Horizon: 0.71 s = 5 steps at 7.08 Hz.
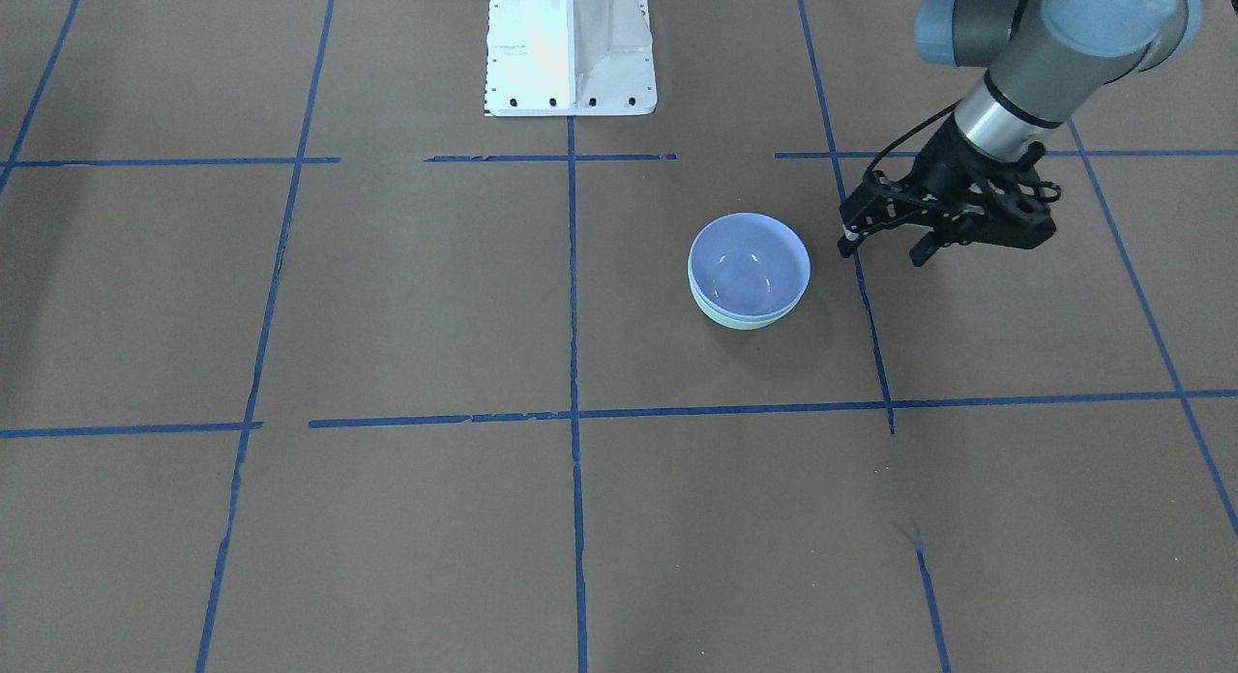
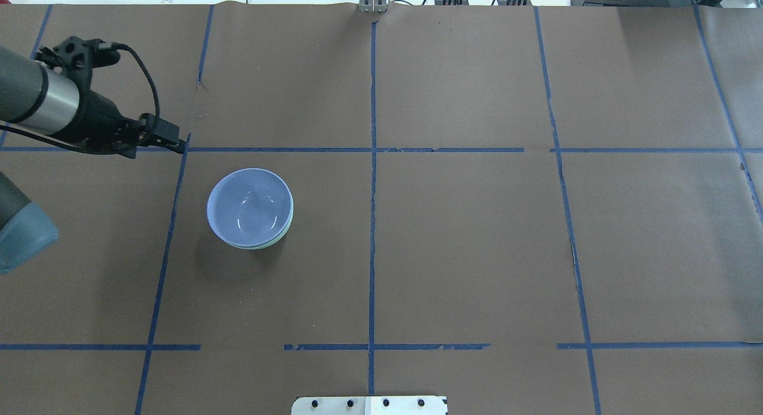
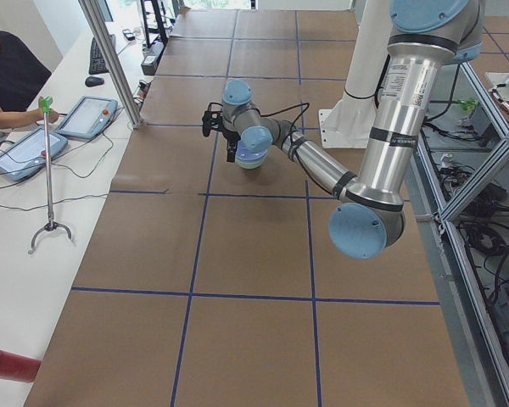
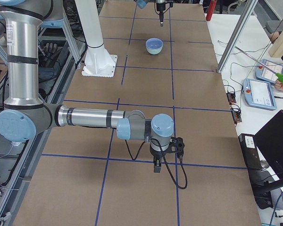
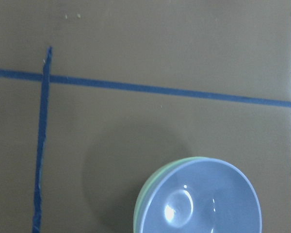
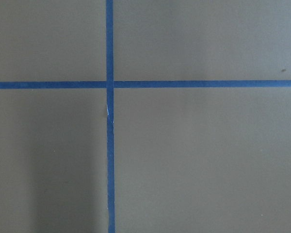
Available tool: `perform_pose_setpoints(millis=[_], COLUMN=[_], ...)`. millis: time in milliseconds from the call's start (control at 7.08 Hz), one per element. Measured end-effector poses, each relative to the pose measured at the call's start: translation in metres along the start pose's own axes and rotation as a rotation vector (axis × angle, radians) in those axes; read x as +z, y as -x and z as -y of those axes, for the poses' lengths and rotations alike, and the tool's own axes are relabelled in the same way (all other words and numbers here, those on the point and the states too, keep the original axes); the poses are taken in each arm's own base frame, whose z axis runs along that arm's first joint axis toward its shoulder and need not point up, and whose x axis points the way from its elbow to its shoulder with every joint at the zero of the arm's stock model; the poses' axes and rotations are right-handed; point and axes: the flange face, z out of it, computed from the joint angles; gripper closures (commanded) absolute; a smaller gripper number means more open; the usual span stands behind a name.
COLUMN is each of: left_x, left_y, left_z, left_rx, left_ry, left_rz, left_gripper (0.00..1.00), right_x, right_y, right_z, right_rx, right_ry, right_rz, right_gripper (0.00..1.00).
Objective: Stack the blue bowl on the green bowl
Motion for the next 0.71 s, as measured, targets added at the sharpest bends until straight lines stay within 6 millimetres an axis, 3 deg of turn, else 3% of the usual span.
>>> perform_pose_setpoints(millis=[282,706], left_x=[-0.024,-0.088], left_y=[0.094,0.27], left_z=[0.017,0.027], left_rx=[0.16,0.265], left_ry=[-0.031,0.016], left_rz=[0.105,0.236], left_gripper=[0.0,0.0], right_x=[0.0,0.0], right_y=[0.0,0.0], right_z=[0.0,0.0], right_rx=[0.0,-0.001], right_ry=[0.0,-0.001], right_rz=[0.0,0.001], right_gripper=[0.0,0.0])
